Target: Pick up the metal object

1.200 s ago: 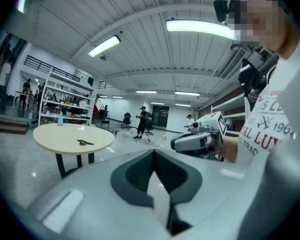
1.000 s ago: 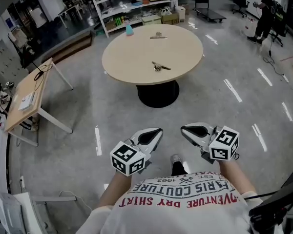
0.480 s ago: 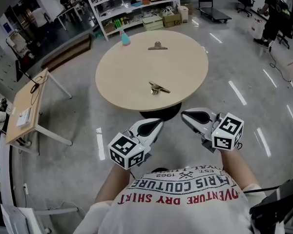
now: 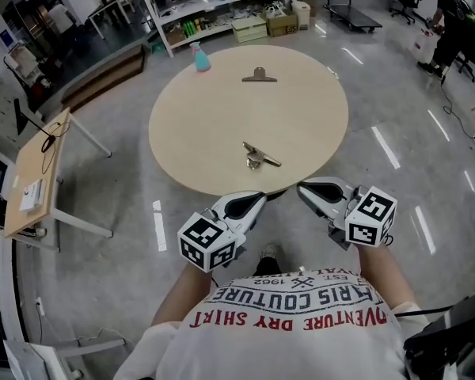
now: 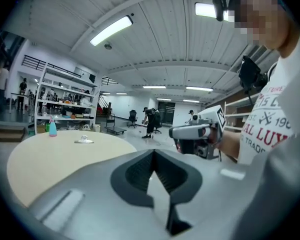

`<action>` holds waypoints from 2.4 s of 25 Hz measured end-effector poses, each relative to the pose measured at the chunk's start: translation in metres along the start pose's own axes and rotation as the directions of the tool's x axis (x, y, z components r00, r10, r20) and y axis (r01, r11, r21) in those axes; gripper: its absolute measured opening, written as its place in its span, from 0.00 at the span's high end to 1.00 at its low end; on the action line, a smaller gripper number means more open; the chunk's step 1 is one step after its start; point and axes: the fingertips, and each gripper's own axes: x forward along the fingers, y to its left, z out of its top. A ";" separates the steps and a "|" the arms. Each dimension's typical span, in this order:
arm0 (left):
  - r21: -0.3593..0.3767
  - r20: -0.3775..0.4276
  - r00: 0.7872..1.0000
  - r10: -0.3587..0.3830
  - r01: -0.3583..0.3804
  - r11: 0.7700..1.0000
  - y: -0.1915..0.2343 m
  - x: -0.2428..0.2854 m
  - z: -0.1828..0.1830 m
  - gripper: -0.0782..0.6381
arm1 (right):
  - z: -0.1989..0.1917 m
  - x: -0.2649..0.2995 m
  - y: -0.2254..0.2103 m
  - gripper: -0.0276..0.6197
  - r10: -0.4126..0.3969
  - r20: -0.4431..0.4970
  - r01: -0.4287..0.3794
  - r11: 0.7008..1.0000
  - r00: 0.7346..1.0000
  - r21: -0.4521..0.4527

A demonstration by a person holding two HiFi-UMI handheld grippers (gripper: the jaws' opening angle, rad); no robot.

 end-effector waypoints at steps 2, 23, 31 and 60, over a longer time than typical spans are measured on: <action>0.003 -0.007 1.000 0.021 -0.021 1.000 0.018 0.009 0.003 0.89 | 0.001 0.004 -0.014 0.95 -0.014 -0.007 0.014 1.000 1.000 0.017; 0.073 -0.514 0.847 0.138 -0.117 0.990 0.229 0.174 -0.185 0.39 | -0.038 0.047 -0.168 0.96 -0.157 -0.086 0.171 0.967 0.984 0.190; 0.092 -0.533 0.833 0.152 -0.122 0.988 0.236 0.185 -0.197 0.49 | -0.038 0.053 -0.189 0.96 -0.164 -0.109 0.184 0.960 0.980 0.211; 0.069 -0.025 0.995 0.095 -0.093 0.993 0.097 0.049 0.041 0.50 | 0.016 0.008 -0.101 0.95 -0.123 -0.011 0.123 0.991 0.992 0.046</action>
